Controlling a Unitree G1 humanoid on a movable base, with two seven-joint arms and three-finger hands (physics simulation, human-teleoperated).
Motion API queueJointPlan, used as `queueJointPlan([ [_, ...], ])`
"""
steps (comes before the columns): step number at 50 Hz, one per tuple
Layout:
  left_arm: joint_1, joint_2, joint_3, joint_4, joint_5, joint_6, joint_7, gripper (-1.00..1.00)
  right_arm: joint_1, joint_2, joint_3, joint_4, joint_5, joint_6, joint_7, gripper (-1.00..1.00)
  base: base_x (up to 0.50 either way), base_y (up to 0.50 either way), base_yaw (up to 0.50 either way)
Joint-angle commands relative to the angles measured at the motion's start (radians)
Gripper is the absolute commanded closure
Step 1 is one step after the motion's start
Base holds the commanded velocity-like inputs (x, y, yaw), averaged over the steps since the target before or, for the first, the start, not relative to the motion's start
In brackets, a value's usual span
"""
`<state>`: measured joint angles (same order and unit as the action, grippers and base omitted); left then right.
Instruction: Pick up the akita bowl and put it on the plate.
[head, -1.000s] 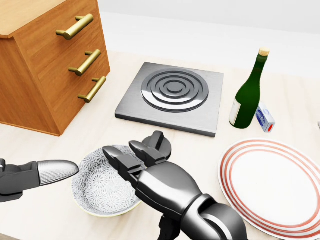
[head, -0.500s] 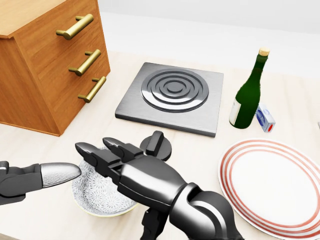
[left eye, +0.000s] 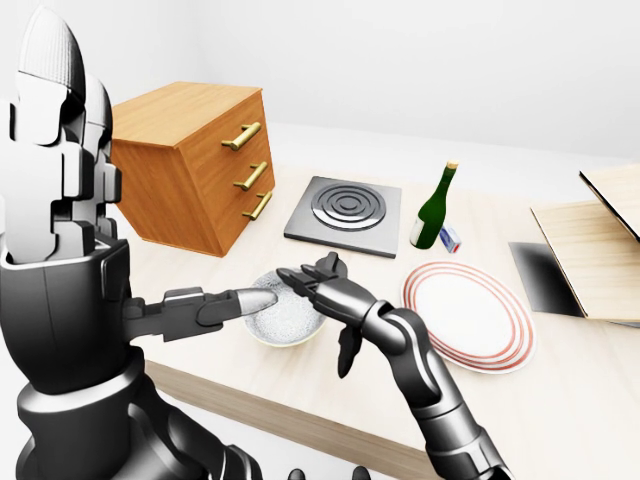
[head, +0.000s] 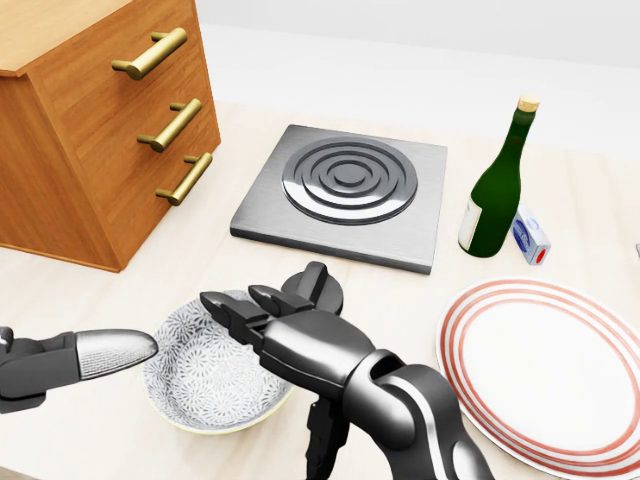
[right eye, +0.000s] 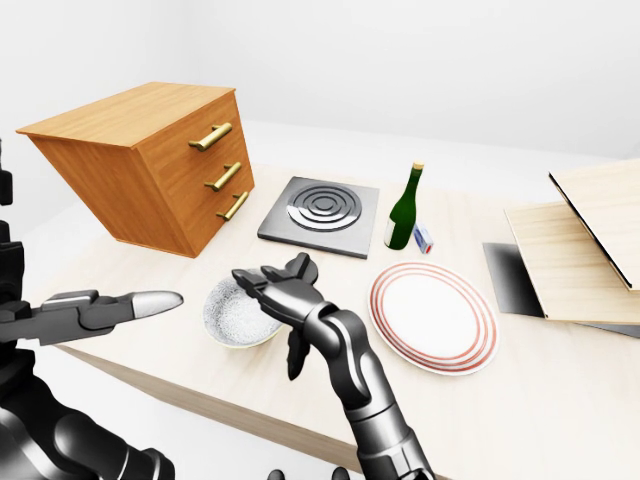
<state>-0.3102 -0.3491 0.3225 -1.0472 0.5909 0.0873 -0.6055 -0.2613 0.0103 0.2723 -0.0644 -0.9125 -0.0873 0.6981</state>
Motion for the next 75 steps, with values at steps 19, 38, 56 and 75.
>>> queueJointPlan([
  [19,0.008,0.000,0.000,0.000,-0.017,0.000,0.015,-0.91,0.103,0.006,0.059,-0.004,-0.091,0.000,0.000,-1.00,0.00,0.00,0.00],
  [38,-0.011,0.000,0.002,0.000,0.009,0.000,-0.005,-0.91,0.105,0.022,0.082,0.121,-0.222,0.000,0.000,-1.00,0.00,0.00,0.00],
  [56,-0.011,0.000,0.015,0.000,-0.014,0.000,-0.008,-0.91,-0.040,0.139,0.079,0.405,-0.449,0.000,-0.456,-0.05,0.00,0.00,0.00],
  [75,0.053,0.000,-0.045,0.000,-0.008,0.000,-0.055,-0.92,0.030,0.141,0.095,0.203,-0.283,0.000,-0.338,1.00,0.00,0.00,0.00],
])
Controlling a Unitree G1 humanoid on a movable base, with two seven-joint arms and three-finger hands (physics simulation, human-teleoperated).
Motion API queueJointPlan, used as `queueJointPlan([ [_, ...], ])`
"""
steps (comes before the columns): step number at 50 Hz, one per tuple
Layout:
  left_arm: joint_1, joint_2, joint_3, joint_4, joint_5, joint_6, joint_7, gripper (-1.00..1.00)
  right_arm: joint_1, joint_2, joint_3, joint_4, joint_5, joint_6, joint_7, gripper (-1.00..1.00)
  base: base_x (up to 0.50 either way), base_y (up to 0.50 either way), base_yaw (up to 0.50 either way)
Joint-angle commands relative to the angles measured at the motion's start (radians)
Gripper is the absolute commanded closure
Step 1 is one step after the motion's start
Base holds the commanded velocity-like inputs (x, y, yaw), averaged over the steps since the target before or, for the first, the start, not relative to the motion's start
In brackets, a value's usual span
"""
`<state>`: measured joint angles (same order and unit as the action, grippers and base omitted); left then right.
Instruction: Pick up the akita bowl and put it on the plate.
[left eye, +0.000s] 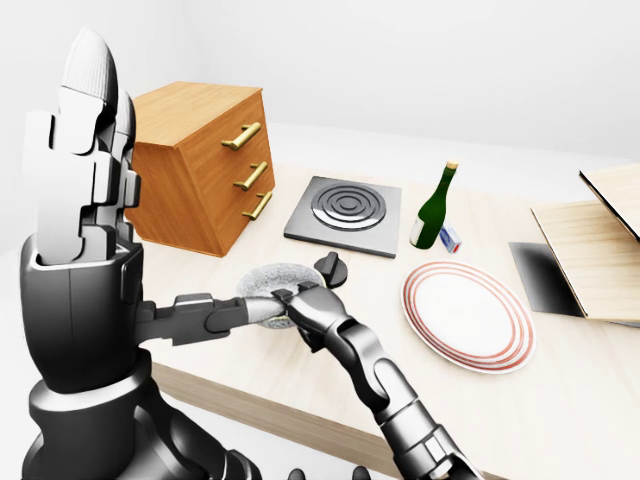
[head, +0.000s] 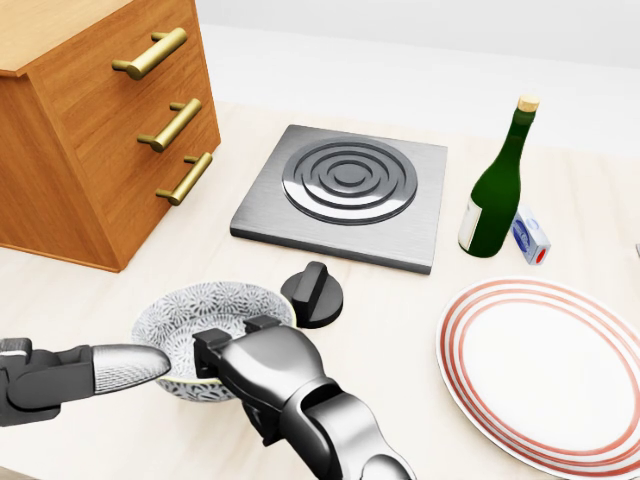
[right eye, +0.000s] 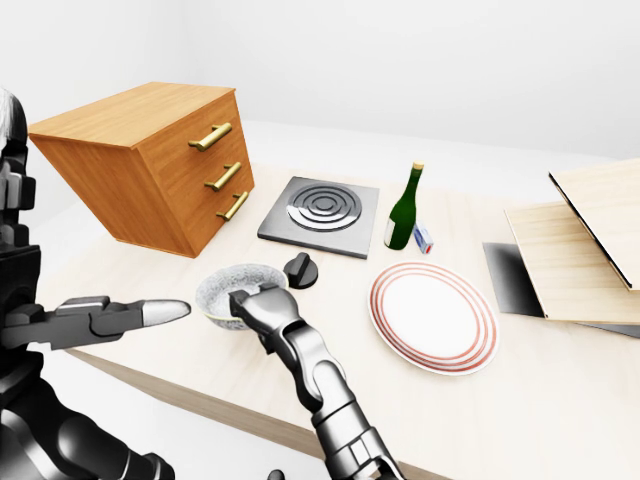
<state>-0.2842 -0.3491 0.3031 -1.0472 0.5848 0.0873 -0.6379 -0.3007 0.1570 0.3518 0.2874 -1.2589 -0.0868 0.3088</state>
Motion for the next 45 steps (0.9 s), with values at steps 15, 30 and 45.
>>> queueJointPlan([
  [15,0.043,0.000,-0.034,0.000,0.001,0.000,-0.021,-0.92,0.174,-0.011,0.137,-0.525,0.215,0.000,0.283,1.00,0.00,0.00,0.00],
  [30,0.067,0.000,-0.052,0.000,0.008,0.000,-0.029,-0.92,-0.022,-0.144,-0.162,-0.653,0.493,0.000,0.389,1.00,0.00,0.00,0.00],
  [45,0.053,0.000,-0.043,0.000,-0.014,0.000,-0.006,-0.92,0.108,-0.339,-0.365,-0.686,0.740,0.000,0.389,1.00,0.00,0.00,0.00],
])
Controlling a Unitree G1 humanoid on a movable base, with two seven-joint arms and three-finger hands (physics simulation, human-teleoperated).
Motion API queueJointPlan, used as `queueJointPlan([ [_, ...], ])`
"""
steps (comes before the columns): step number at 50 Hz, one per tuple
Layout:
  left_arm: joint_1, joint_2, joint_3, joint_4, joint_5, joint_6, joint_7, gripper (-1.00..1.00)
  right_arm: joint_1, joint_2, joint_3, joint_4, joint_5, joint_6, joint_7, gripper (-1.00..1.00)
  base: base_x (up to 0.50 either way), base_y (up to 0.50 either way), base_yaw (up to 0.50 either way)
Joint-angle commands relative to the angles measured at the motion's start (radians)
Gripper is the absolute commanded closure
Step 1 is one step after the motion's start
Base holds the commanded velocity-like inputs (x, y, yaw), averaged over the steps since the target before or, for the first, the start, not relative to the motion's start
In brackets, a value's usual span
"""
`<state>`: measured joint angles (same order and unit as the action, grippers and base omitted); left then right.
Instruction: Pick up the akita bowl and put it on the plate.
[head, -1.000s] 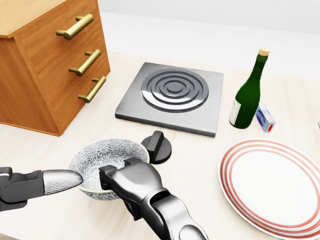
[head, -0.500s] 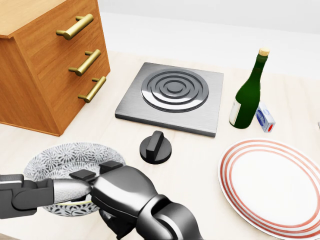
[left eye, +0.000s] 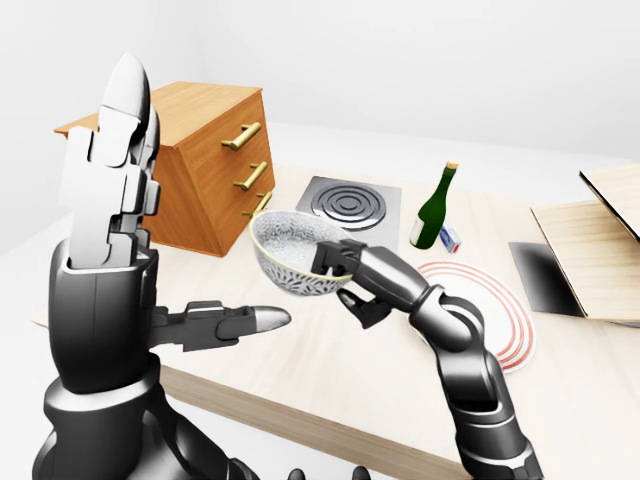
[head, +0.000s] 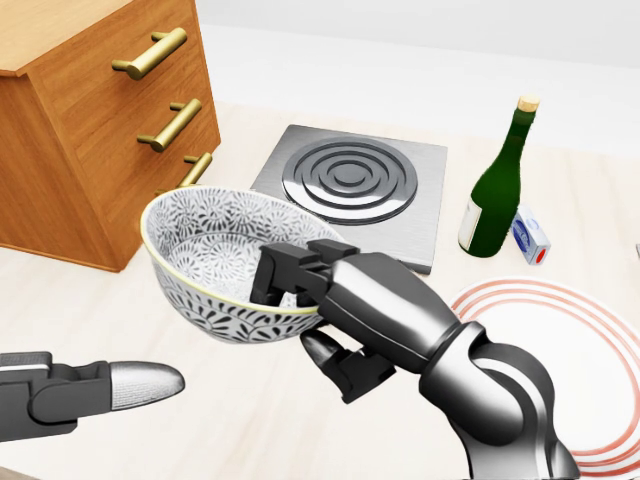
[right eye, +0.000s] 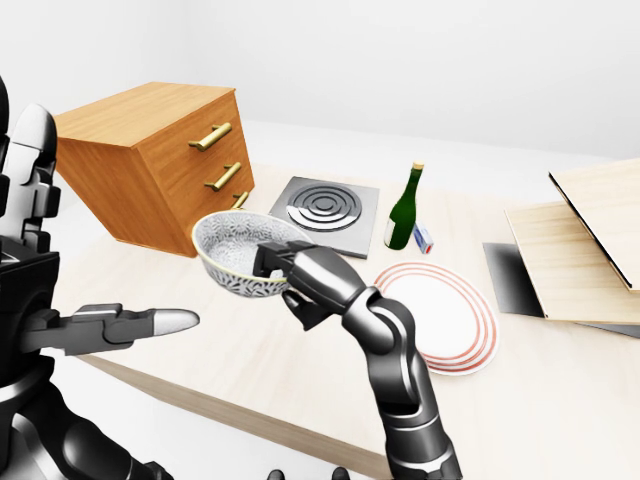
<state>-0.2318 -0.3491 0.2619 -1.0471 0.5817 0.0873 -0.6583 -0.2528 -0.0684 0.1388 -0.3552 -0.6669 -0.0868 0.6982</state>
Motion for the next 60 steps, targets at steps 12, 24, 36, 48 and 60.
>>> queueJointPlan([
  [12,-0.005,0.000,-0.002,0.000,-0.014,0.000,0.022,-0.92,0.203,-0.240,-0.341,0.052,0.305,0.000,0.000,1.00,0.00,0.00,0.00],
  [24,0.002,0.000,-0.015,0.000,-0.003,0.000,0.014,-0.92,0.197,-0.374,-0.515,0.250,0.410,0.000,0.000,1.00,0.00,0.00,0.00],
  [36,-0.006,0.000,-0.007,0.000,0.009,0.000,0.001,-0.92,0.144,-0.453,-0.588,0.344,0.448,0.000,0.000,1.00,0.00,0.00,0.00],
  [48,-0.006,0.000,-0.015,0.000,0.029,0.000,-0.010,-0.92,0.109,-0.527,-0.615,0.453,0.421,0.000,0.000,1.00,0.00,0.00,0.00],
  [60,-0.016,0.000,-0.006,0.000,0.021,0.000,-0.004,-0.92,0.136,-0.525,-0.604,0.400,0.456,0.000,0.000,1.00,0.00,0.00,0.00],
])
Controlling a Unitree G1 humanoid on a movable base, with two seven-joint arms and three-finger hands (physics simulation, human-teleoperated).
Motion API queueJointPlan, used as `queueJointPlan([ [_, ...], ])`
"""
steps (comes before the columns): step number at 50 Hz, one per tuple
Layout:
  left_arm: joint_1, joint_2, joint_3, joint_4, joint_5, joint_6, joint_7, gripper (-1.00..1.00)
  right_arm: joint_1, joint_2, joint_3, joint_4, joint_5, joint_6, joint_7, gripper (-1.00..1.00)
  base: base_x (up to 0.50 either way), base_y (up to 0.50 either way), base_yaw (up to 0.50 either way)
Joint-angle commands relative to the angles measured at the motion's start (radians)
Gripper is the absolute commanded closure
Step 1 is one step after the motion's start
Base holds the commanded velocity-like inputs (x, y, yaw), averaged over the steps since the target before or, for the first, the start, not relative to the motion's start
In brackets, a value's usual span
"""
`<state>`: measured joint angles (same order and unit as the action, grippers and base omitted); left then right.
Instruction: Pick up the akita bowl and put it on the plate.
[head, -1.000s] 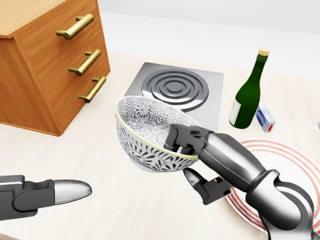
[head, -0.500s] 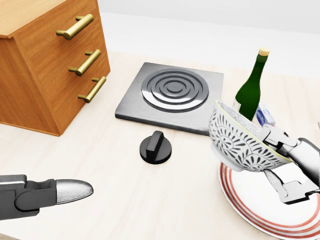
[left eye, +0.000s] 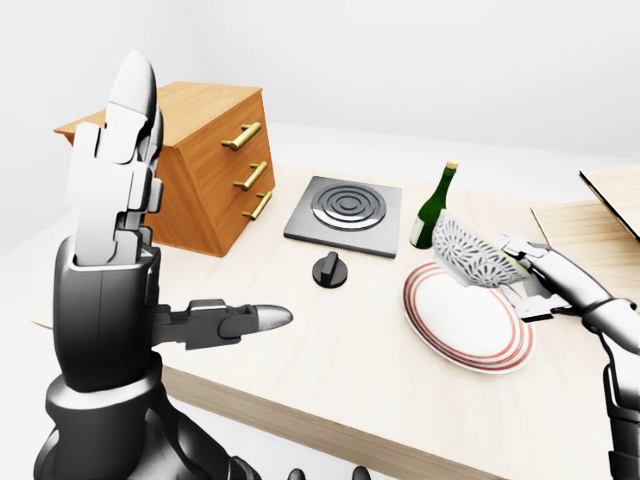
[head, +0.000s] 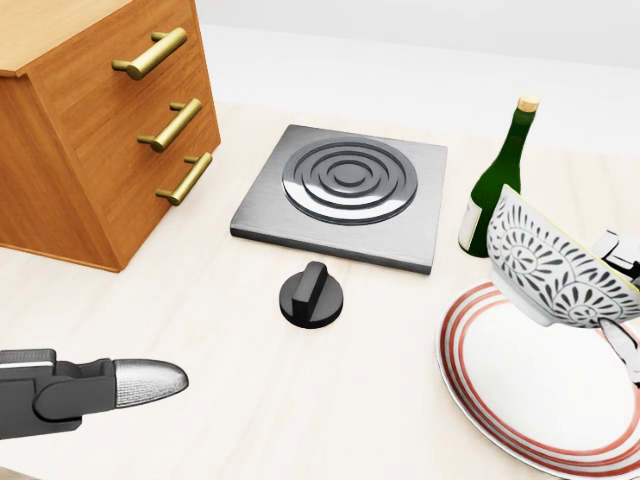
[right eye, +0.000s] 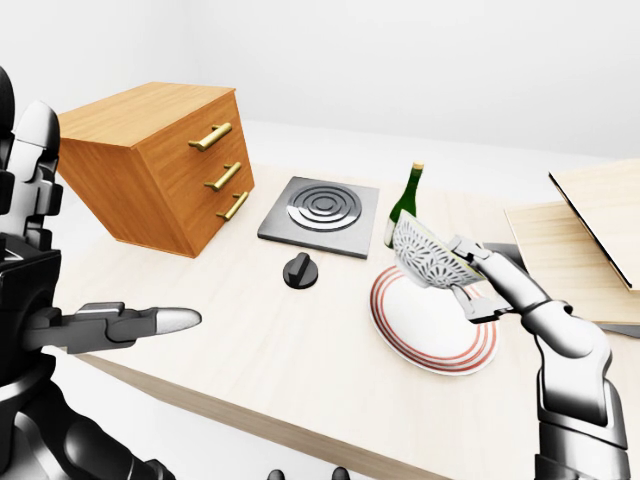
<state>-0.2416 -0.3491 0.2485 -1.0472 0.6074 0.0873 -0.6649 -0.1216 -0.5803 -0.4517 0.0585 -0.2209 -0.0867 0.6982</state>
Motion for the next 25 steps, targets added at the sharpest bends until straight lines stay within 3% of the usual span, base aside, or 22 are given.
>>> queueJointPlan([
  [1,-0.008,0.000,0.008,0.000,-0.008,0.000,0.005,-0.92,0.005,-0.014,-0.014,-0.013,0.012,-0.001,0.000,1.00,0.00,0.00,0.00],
  [10,-0.004,0.000,0.004,0.000,-0.011,0.000,0.005,-0.92,-0.010,0.007,-0.041,0.114,-0.112,-0.001,0.000,1.00,0.00,0.00,0.00],
  [19,0.004,0.000,0.008,0.000,-0.022,0.000,0.010,-0.92,-0.020,-0.022,-0.042,0.165,-0.236,-0.001,0.000,1.00,0.00,0.00,0.00],
  [25,0.009,0.000,0.000,0.000,-0.015,0.000,0.005,-0.92,-0.078,-0.032,-0.084,0.276,-0.435,-0.001,0.000,1.00,0.00,0.00,0.00],
])
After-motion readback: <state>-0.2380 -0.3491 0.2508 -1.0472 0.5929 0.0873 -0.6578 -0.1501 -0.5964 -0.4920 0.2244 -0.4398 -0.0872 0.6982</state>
